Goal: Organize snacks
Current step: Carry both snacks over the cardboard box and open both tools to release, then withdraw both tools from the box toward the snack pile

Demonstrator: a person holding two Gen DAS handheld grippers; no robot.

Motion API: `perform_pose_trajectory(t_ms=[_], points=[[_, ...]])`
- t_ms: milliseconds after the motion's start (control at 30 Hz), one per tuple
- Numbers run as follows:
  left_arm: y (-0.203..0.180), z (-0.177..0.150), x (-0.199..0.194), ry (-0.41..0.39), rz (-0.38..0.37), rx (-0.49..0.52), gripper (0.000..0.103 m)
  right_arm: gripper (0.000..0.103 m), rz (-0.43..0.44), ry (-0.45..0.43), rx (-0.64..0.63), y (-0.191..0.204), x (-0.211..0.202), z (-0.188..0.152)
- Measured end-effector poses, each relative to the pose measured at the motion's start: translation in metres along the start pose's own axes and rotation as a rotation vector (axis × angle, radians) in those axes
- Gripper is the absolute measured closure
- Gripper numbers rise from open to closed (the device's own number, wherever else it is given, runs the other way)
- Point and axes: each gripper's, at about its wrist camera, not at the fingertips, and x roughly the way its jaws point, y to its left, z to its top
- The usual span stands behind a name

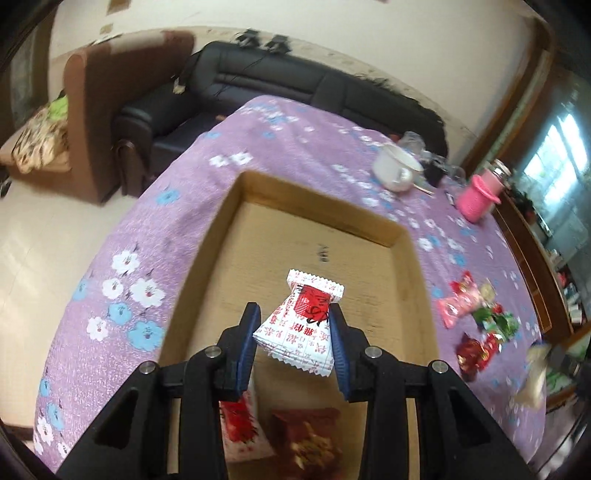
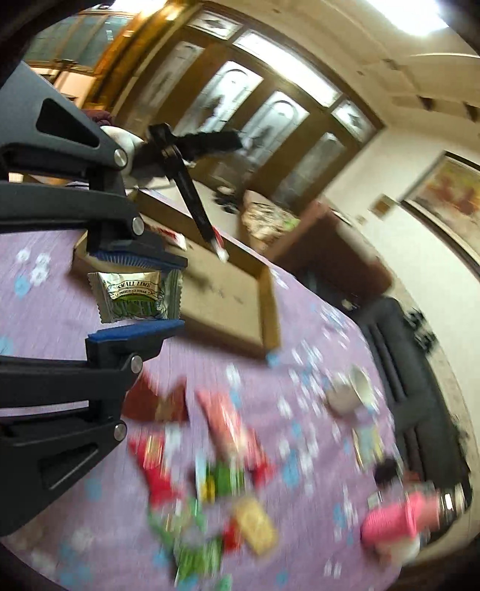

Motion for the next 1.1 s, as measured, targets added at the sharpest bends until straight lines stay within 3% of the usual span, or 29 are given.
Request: perform_pose_trajectory(t_ms=[133, 233, 300, 400, 533, 633, 700, 733, 833, 967, 1100], points=[[0.015, -0.001, -0.008, -0.009, -0.053, -0.073, 0.047, 0.073, -0.015, 0.095, -0.051, 0.026, 0.071, 0.004], [0.014, -0.010, -0.033, -0.024, -0.043, -0.089, 0.046, 0.071, -0.081, 0.148, -0.104, 0.037, 0.119, 0.003], [0.013, -0.025, -0.061, -0.049, -0.055, -0.116, 0.046, 0.071, -0.060, 0.148, -0.129, 0.039, 0.129, 0.000], [0.001, -0.059, -0.126, -0.162, -0.050, -0.123, 0.046, 0.070, -0.047, 0.059, -0.229, 0.043, 0.109, -0.005], [-0.027, -0.100, -0.216, -0.364, 0.031, -0.122, 0.038, 0.057, -0.107, -0.110, -0.415, 0.046, 0.075, -0.017], [-0.050, -0.116, -0.252, -0.472, 0.122, -0.138, 0.038, 0.057, -0.073, -0.169, -0.447, 0.038, 0.060, -0.031], [-0.064, -0.118, -0.264, -0.507, 0.177, -0.150, 0.038, 0.056, -0.086, -0.237, -0.435, 0.026, 0.050, -0.047], [-0.071, -0.117, -0.269, -0.510, 0.188, -0.171, 0.038, 0.049, -0.100, -0.229, -0.450, 0.025, 0.052, -0.051], [-0.085, -0.118, -0.284, -0.522, 0.173, -0.218, 0.038, 0.048, -0.116, -0.214, -0.438, 0.017, 0.052, -0.051], [-0.110, -0.131, -0.309, -0.561, 0.268, -0.147, 0.037, 0.046, -0.101, -0.237, -0.375, 0.006, 0.041, -0.043], [-0.119, -0.141, -0.325, -0.583, 0.297, -0.078, 0.034, 0.046, -0.112, -0.228, -0.372, 0.006, 0.037, -0.045]])
